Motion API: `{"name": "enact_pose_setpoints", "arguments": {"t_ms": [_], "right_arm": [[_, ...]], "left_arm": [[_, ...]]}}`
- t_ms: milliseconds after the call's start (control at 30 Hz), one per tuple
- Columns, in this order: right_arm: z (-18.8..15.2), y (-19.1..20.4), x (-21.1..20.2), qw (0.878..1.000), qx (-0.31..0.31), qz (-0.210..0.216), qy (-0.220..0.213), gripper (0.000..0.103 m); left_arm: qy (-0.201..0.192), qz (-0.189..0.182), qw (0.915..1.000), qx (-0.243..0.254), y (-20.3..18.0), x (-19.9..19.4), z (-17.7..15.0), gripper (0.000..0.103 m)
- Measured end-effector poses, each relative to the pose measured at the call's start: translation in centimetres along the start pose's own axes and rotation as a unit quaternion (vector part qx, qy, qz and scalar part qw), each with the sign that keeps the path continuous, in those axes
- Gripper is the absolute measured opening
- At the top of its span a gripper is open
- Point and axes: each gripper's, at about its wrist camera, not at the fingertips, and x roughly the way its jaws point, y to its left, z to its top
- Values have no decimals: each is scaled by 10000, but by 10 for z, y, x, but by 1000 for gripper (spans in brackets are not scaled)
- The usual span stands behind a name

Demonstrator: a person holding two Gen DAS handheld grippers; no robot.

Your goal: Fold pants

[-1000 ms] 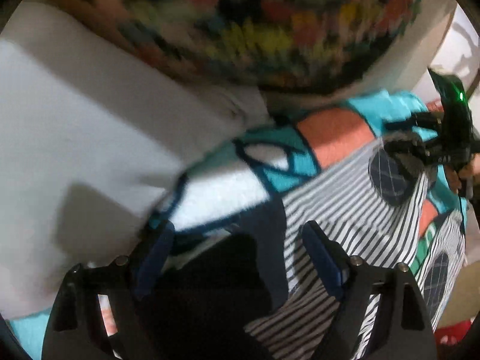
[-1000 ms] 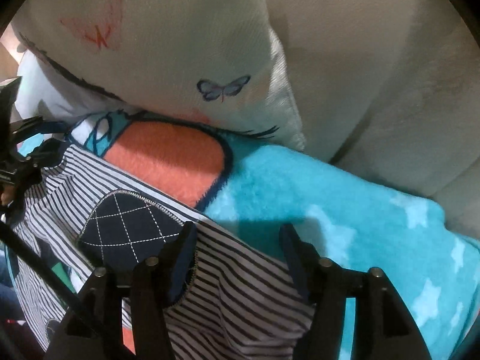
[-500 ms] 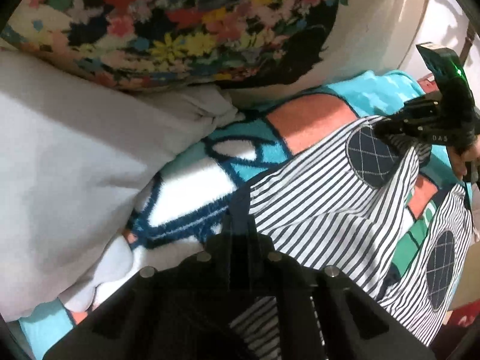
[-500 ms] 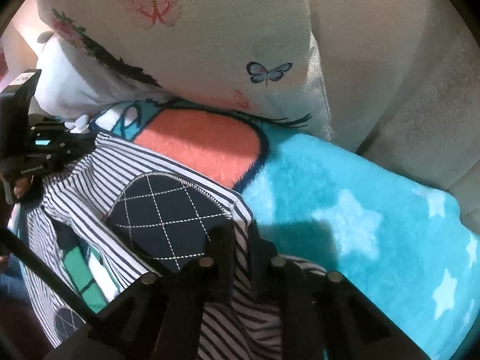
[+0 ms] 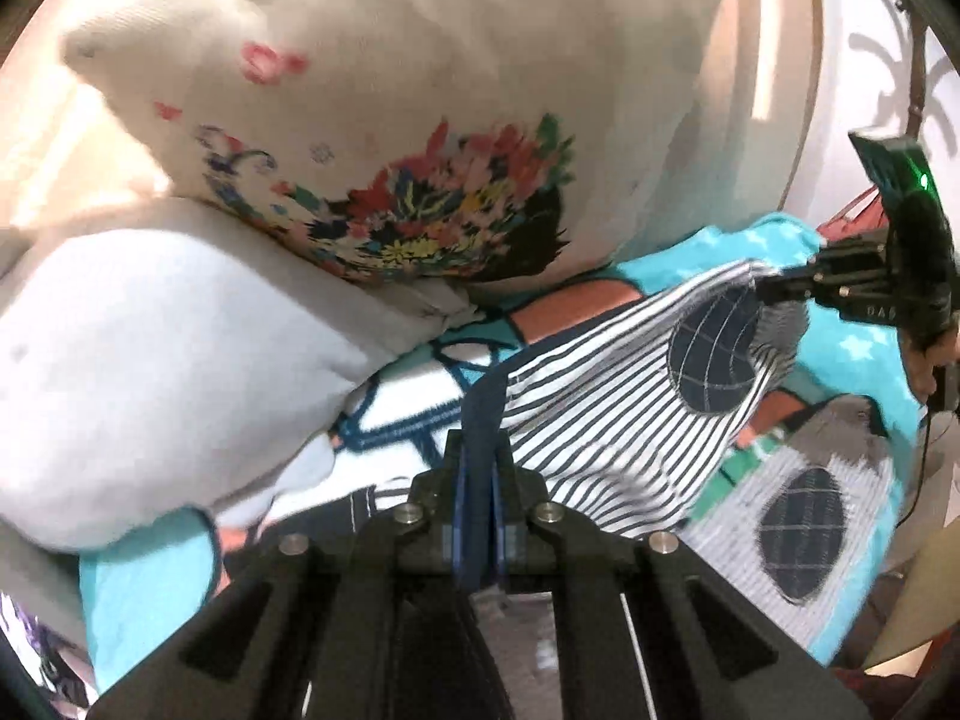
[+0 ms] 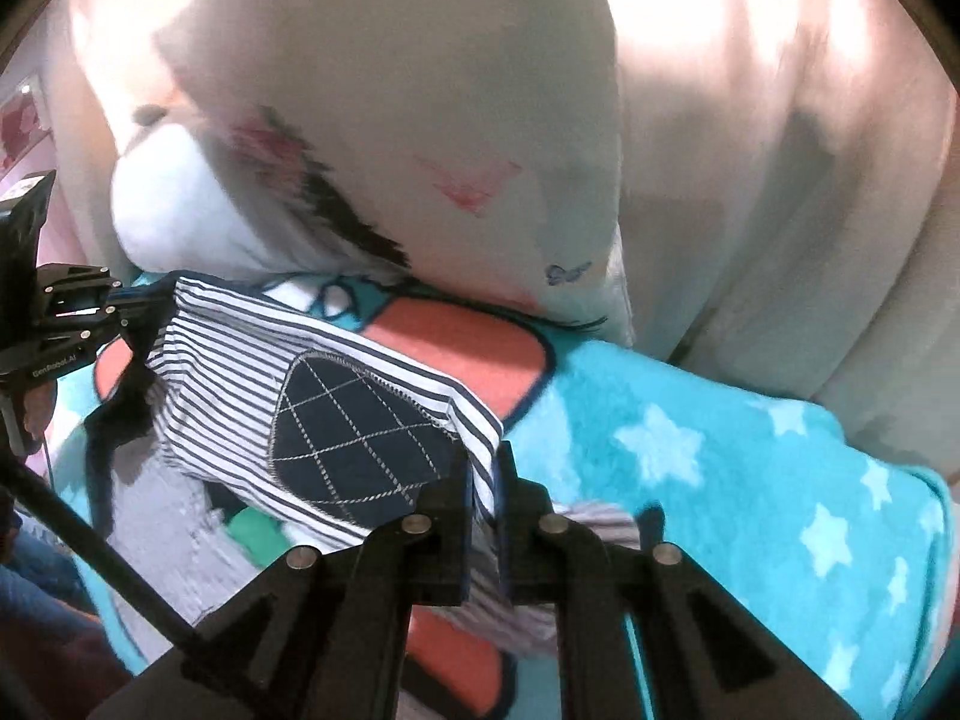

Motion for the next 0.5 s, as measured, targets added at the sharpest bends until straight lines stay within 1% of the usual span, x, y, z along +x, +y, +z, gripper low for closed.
{"name": "enact_pose_setpoints", "arguments": {"t_ms": [100, 267, 400, 500], "right_arm": [[-16, 18, -23, 9999, -73, -5, -100, 7], [-56, 50, -56, 9997, -103, 24, -227, 7], [-89, 72, -70, 9997, -53, 42, -230, 7], [-118, 86, -74, 9998, 32, 39, -170, 7]], "left_arm": [[-249, 31, 9997, -72, -10, -26, -18, 7], [-533, 179, 9983, -138, -45, -64, -53, 7], [-613, 385, 9973, -120, -65, -85, -83, 7], [-531, 382, 9977, -186, -75, -84, -105, 8]]}}
